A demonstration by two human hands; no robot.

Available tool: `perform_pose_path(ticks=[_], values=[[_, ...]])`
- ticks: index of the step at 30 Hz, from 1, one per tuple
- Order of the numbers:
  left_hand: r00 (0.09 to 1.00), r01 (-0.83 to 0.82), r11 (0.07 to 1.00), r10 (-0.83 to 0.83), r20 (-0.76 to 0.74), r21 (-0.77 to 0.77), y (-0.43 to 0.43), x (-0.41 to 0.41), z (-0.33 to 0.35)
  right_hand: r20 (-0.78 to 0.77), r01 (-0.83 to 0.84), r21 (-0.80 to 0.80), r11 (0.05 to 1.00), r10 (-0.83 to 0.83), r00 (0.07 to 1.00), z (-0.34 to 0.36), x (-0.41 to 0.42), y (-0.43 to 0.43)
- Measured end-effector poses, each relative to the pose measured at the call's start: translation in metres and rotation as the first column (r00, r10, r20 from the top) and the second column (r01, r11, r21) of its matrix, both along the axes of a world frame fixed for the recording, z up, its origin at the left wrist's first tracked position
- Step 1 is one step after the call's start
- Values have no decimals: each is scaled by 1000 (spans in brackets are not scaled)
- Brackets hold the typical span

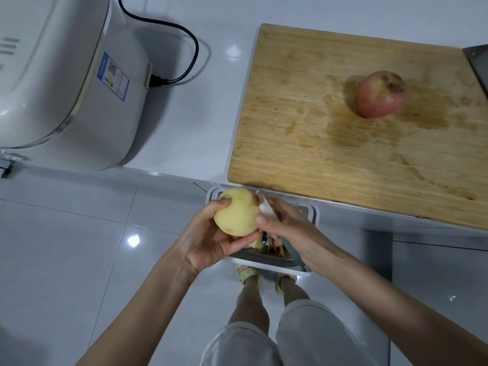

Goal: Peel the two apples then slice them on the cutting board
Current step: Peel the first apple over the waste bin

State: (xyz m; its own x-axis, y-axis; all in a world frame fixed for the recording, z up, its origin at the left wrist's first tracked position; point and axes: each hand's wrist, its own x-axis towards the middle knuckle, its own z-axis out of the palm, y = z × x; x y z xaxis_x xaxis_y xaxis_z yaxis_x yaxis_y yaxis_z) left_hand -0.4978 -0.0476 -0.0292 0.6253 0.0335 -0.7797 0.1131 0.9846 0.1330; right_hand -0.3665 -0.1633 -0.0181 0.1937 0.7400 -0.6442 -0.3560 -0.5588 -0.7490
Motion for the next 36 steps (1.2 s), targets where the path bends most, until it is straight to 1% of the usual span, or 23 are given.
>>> perform_pose_path(ticks=[2, 5, 7, 8, 9, 10, 11, 12, 13, 17, 18, 19, 20, 21, 23, 26, 28, 30, 31, 32, 36], values=[[1000, 6, 1000, -6, 3, -24, -1, 3, 1, -32, 146, 51, 988, -144, 989, 0, -1, -5], [999, 6, 999, -7, -32, -40, -1, 3, 0, 65, 271, 41, 962, -273, 960, -4, -1, -10], [997, -2, 999, -1, -73, -40, 0, 2, 2, 166, 279, 11, 960, -276, 947, -11, 3, -13], [995, 4, 999, -7, -100, -35, 1, 2, 3, 231, 253, -17, 967, -242, 942, -15, 5, -15], [991, 13, 1000, -17, -129, -26, 2, 2, 4, 309, 191, -55, 980, -165, 937, -20, 7, -16], [988, 17, 1000, -19, -151, -16, 2, 3, 6, 390, 89, -109, 990, -40, 920, -23, 9, -17], [986, 14, 1000, -15, -164, -8, 3, 4, 7, 462, -24, -170, 985, 101, 881, -24, 9, -17], [985, 5, 1000, -5, -173, 0, 4, 4, 7, 522, -117, -233, 966, 225, 822, -24, 10, -17], [984, -5, 1000, 6, -180, 9, 4, 5, 8, 558, -173, -261, 950, 295, 776, -22, 12, -18], [979, -9, 999, 18, -205, 49, 6, 4, 6, 593, -354, -192, 916, 395, 702, -1, 21, -18], [979, 2, 998, 11, -204, 62, 6, 5, 5, 627, -409, -172, 896, 420, 656, 5, 21, -17], [980, 14, 997, 1, -200, 78, 5, 5, 5, 693, -449, -147, 881, 416, 589, 10, 19, -14], [982, 29, 995, -10, -190, 99, 3, 7, 4, 783, -458, -108, 883, 359, 508, 12, 15, -10], [983, 50, 990, -26, -180, 131, 2, 9, 4, 857, -438, -53, 897, 266, 442, 12, 11, -7], [979, 115, 969, -73, -191, 217, -3, 13, 4, 943, -374, 48, 926, 81, 323, 7, 6, 0], [964, 188, 931, -113, -240, 314, -9, 20, 7, 979, -316, 183, 931, -141, 150, -5, 4, 7], [961, 204, 915, -117, -252, 350, -11, 21, 7, 974, -322, 225, 920, -213, 73, -7, 4, 11], [961, 200, 920, -117, -250, 338, -11, 20, 6, 970, -349, 238, 906, -239, 41, -8, 5, 12], [961, 198, 928, -121, -247, 315, -11, 20, 6, 968, -359, 245, 901, -246, 42, -9, 5, 12], [961, 194, 940, -125, -245, 279, -11, 20, 7, 966, -361, 257, 897, -254, 56, -10, 6, 11], [968, 158, 982, -134, -213, 100, -8, 16, 13, 942, -337, 332, 881, -292, 164, -11, 13, 6]])
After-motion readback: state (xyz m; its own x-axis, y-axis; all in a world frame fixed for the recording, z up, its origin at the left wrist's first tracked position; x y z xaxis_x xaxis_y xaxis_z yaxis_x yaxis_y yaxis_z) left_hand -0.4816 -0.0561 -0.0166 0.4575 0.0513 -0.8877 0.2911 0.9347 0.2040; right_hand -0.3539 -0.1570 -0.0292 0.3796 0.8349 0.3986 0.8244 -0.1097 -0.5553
